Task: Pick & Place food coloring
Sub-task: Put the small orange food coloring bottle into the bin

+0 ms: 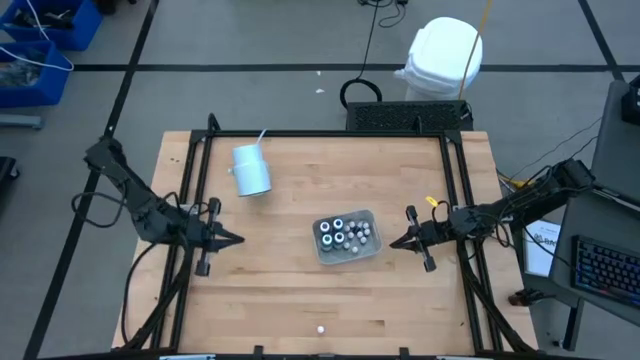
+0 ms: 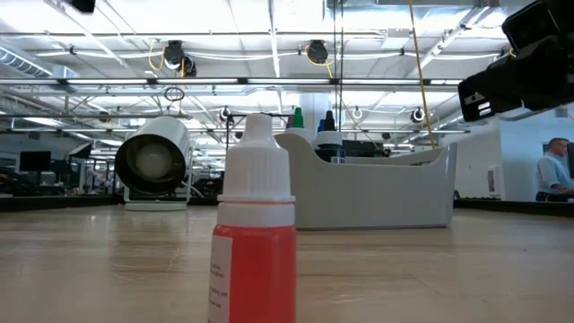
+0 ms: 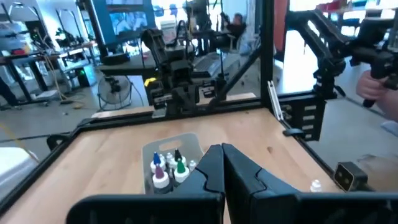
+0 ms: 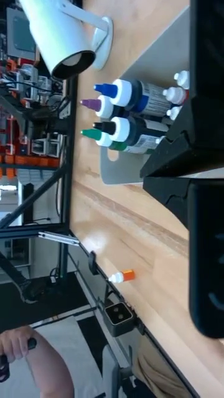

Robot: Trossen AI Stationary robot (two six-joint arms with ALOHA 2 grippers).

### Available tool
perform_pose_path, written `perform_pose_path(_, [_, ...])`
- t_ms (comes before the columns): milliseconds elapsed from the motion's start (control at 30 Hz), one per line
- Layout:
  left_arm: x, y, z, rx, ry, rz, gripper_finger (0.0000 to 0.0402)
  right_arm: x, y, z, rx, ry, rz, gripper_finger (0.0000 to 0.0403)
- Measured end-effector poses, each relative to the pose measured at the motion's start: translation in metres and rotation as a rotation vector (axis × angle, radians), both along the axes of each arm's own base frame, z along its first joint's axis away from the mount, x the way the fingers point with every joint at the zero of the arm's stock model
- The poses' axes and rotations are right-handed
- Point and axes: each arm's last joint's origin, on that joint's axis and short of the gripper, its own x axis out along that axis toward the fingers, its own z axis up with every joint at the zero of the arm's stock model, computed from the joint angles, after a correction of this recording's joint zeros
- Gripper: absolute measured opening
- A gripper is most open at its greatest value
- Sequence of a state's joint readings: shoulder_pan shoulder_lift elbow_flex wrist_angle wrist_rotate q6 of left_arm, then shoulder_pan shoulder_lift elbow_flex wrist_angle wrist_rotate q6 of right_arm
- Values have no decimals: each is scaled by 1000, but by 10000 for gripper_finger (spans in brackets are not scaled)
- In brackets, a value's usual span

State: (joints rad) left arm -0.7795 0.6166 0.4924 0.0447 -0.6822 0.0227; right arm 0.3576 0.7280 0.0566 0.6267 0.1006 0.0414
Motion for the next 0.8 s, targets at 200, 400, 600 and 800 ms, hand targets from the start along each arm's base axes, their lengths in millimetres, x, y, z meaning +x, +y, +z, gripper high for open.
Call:
perform_pose_path(200, [-3,3,-46,23,-100,-2,1,0,0,-2,-2,16,-3,0])
perform_pose_path(400, [-8,9,-81,46,-146,41,0,0,0,-2,4,20,-4,0])
perform_pose_path(600, [-12,15,-103,59,-137,117,0,0,0,-2,13,22,-5,0])
perform_pose_path(800, [-12,16,-102,79,-143,132,1,1,0,-2,30,77,-37,0])
